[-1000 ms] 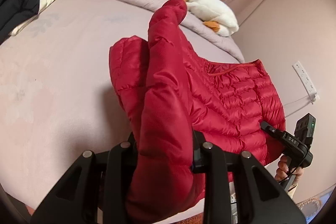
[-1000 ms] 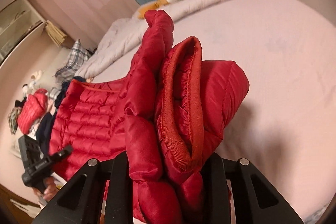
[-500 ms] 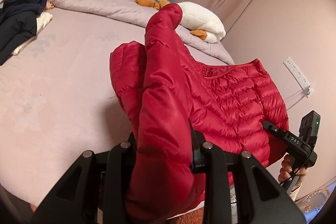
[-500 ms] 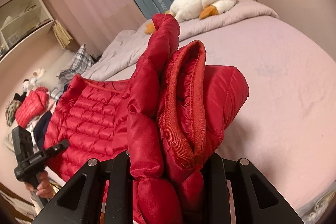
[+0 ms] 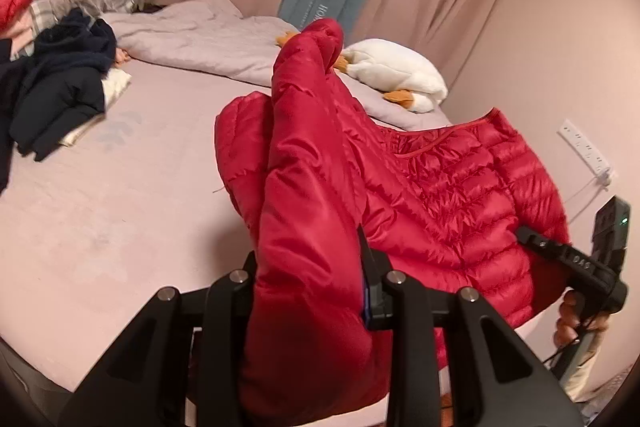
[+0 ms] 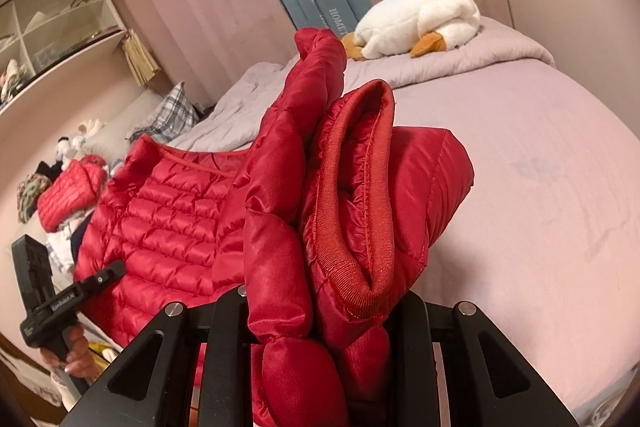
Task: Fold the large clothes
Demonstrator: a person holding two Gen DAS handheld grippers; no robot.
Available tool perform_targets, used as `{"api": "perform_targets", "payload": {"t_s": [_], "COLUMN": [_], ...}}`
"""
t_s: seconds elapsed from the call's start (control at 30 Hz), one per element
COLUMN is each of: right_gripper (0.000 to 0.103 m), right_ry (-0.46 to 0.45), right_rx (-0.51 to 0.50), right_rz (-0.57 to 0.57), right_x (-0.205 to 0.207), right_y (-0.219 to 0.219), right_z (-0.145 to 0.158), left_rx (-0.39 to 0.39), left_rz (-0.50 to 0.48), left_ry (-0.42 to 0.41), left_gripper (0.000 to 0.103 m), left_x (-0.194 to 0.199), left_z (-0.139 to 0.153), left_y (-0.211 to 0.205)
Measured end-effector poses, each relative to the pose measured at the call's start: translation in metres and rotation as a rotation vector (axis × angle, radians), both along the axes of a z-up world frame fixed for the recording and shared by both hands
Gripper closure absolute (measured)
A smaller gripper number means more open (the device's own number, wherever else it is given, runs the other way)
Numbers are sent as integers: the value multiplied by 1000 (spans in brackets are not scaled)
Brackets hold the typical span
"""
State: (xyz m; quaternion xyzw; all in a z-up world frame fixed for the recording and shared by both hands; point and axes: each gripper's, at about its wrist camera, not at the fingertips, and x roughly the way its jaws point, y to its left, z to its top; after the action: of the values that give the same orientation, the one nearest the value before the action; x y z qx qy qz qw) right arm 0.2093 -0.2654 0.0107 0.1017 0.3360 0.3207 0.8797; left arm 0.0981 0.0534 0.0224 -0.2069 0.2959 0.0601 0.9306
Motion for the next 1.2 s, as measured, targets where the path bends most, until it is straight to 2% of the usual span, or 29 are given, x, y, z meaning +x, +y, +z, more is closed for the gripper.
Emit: {"api": "perform_targets", "payload": {"t_s": [0.27, 0.47, 0.63, 0.8, 0.9, 1.2], "right_gripper": [75, 75, 75, 75, 74, 69], "right_ry": [1, 44, 69, 83, 111, 216], "right_rx": [-40, -63, -105, -153, -192, -205], "right_rz": [17, 2, -13, -33, -63, -96], "right_x": [18, 43, 56, 59, 64, 71], "right_y": [23, 38, 46, 49, 45, 34], "right_z": [-11, -26, -44, -64, -76, -105], "left_rx": [0, -22, -37, 9, 9, -36], "left_rz": [55, 83, 110, 120, 142, 140], "left_ry": [37, 75, 114, 174, 237, 307], "left_gripper": [73, 73, 73, 73, 73, 64], "left_x": [18, 39, 58, 69, 72, 73], "left_z": [-18, -37, -63, -92, -109, -136], "left_y": [19, 26, 30, 30, 38, 46]}}
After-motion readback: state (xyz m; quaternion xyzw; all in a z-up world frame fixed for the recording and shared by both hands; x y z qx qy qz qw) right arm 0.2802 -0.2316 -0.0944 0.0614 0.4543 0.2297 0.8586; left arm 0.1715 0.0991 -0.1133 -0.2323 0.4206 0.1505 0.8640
